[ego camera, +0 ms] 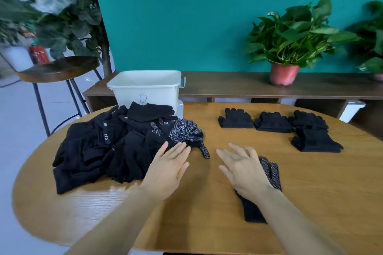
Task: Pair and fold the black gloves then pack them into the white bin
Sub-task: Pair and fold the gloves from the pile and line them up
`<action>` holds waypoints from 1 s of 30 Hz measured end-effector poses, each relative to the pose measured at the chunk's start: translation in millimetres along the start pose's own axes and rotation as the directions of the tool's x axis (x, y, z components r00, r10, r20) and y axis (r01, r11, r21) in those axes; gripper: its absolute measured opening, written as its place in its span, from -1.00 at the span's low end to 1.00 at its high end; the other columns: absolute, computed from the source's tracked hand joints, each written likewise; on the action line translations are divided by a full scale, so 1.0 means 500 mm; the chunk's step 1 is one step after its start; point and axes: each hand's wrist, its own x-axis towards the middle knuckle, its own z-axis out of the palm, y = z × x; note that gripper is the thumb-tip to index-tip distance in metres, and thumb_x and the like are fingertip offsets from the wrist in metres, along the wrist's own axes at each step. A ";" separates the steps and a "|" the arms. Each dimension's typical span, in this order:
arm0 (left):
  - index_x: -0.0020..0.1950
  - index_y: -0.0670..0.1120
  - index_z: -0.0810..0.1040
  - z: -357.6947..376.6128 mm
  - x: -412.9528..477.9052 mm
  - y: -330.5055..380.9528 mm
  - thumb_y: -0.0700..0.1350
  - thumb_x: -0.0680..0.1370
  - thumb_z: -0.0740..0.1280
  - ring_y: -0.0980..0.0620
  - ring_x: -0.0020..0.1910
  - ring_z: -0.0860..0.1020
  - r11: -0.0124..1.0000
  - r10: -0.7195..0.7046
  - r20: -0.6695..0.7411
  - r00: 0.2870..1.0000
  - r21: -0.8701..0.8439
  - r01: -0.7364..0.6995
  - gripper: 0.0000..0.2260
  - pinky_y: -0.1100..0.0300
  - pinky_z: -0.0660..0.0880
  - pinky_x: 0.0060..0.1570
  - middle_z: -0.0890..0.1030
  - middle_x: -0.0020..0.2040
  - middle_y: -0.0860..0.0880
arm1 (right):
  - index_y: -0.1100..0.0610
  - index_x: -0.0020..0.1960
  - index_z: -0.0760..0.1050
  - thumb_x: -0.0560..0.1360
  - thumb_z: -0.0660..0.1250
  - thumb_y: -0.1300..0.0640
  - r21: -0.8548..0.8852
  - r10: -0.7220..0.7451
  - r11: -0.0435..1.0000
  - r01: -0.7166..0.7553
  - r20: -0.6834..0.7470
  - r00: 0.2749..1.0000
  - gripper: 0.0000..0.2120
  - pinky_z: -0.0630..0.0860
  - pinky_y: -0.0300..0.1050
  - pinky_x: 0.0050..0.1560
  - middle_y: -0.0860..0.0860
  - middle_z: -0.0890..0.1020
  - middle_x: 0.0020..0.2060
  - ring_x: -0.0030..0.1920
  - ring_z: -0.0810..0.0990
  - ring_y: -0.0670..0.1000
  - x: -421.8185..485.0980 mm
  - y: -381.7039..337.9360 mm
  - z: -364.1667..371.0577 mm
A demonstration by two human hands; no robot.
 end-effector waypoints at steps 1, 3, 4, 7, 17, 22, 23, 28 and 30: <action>0.30 -0.16 0.58 -0.004 0.004 -0.017 0.08 0.70 -0.19 0.00 0.31 0.54 1.000 -0.006 -0.028 1.000 0.023 0.007 -0.40 0.02 0.15 0.39 0.60 0.29 -0.07 | 0.10 0.17 0.61 0.37 0.55 0.03 -0.002 -0.020 1.000 0.020 -0.041 0.999 -0.60 0.22 0.06 0.13 0.02 0.72 -0.06 0.18 0.63 0.12 0.019 -0.008 0.004; 0.27 -0.16 0.60 -0.008 0.020 -0.056 0.06 0.70 -0.15 0.00 0.28 0.56 0.997 -0.033 -0.071 0.997 0.065 0.037 -0.42 0.03 0.17 0.38 0.62 0.26 -0.06 | 0.10 0.11 0.64 0.36 0.56 0.04 -0.012 -0.062 0.998 0.061 -0.095 0.994 -0.64 0.24 0.08 0.11 0.01 0.73 -0.11 0.14 0.65 0.13 0.070 -0.025 0.005; 0.26 -0.16 0.61 -0.010 0.031 -0.076 0.05 0.69 -0.09 -0.01 0.26 0.58 0.995 -0.037 -0.099 0.994 0.085 0.046 -0.47 0.03 0.18 0.37 0.63 0.25 -0.06 | 0.10 0.09 0.65 0.34 0.58 0.05 -0.010 -0.076 0.997 0.076 -0.097 0.992 -0.64 0.24 0.08 0.10 0.01 0.73 -0.13 0.13 0.65 0.13 0.097 -0.032 0.006; 0.21 -0.15 0.64 -0.006 0.072 -0.133 -0.02 0.60 0.07 -0.01 0.21 0.61 0.987 -0.061 -0.159 0.985 0.135 0.082 -0.58 0.04 0.19 0.35 0.65 0.20 -0.06 | 0.09 0.07 0.65 0.31 0.60 0.05 0.002 -0.096 0.995 0.096 -0.077 0.992 -0.64 0.22 0.08 0.12 0.00 0.72 -0.16 0.13 0.65 0.13 0.179 -0.051 0.017; 0.11 -0.18 0.65 0.076 0.193 -0.257 -0.21 0.41 0.53 -0.04 0.13 0.65 0.978 -0.052 -0.233 0.971 0.184 0.096 -0.72 0.03 0.22 0.34 0.69 0.10 -0.08 | 0.03 0.40 0.36 0.67 0.02 -0.08 0.045 -0.133 0.991 0.129 0.118 0.984 -0.62 -0.05 0.10 0.36 -0.03 0.53 0.30 0.52 0.07 0.09 0.407 -0.123 0.089; 0.05 -0.15 0.67 0.099 0.198 -0.268 -0.20 0.35 0.58 -0.03 0.10 0.66 0.983 -0.065 -0.210 0.975 0.156 0.099 -0.70 0.03 0.24 0.36 0.69 0.07 -0.05 | 0.06 0.19 0.53 0.65 0.07 -0.10 -0.011 -0.080 0.996 0.086 0.263 0.961 -0.64 -0.06 0.19 0.43 0.01 0.51 0.27 0.54 -0.02 0.09 0.434 -0.138 0.129; 0.05 -0.15 0.67 0.100 0.197 -0.269 -0.20 0.35 0.58 -0.04 0.10 0.66 0.984 -0.062 -0.216 0.974 0.151 0.096 -0.70 0.03 0.22 0.34 0.69 0.07 -0.05 | 0.06 0.17 0.55 0.65 0.09 -0.06 -0.010 -0.076 0.997 0.081 0.266 0.961 -0.68 -0.06 0.19 0.43 0.02 0.53 0.24 0.54 -0.02 0.10 0.433 -0.139 0.131; 0.36 -0.15 0.52 0.055 0.183 -0.249 -0.10 0.56 0.39 0.02 0.27 0.56 0.988 -0.144 -0.165 0.976 0.039 0.152 -0.63 0.13 0.01 0.46 0.64 0.21 -0.01 | 0.01 0.10 0.58 0.62 0.18 0.10 0.183 -0.008 0.983 -0.008 0.086 0.996 -0.79 -0.09 0.07 0.41 -0.04 0.56 0.17 0.49 0.12 0.02 0.411 -0.129 0.097; 0.54 -0.10 0.27 0.023 0.180 -0.233 0.02 0.66 0.21 0.12 0.34 0.45 0.975 -0.222 -0.103 0.970 -0.051 0.218 -0.52 0.19 -0.09 0.50 0.56 0.26 0.08 | -0.01 0.11 0.59 0.63 0.18 0.08 0.298 0.064 0.953 -0.057 -0.012 0.998 -0.79 -0.09 -0.02 0.37 -0.09 0.58 0.15 0.45 0.18 -0.04 0.396 -0.122 0.064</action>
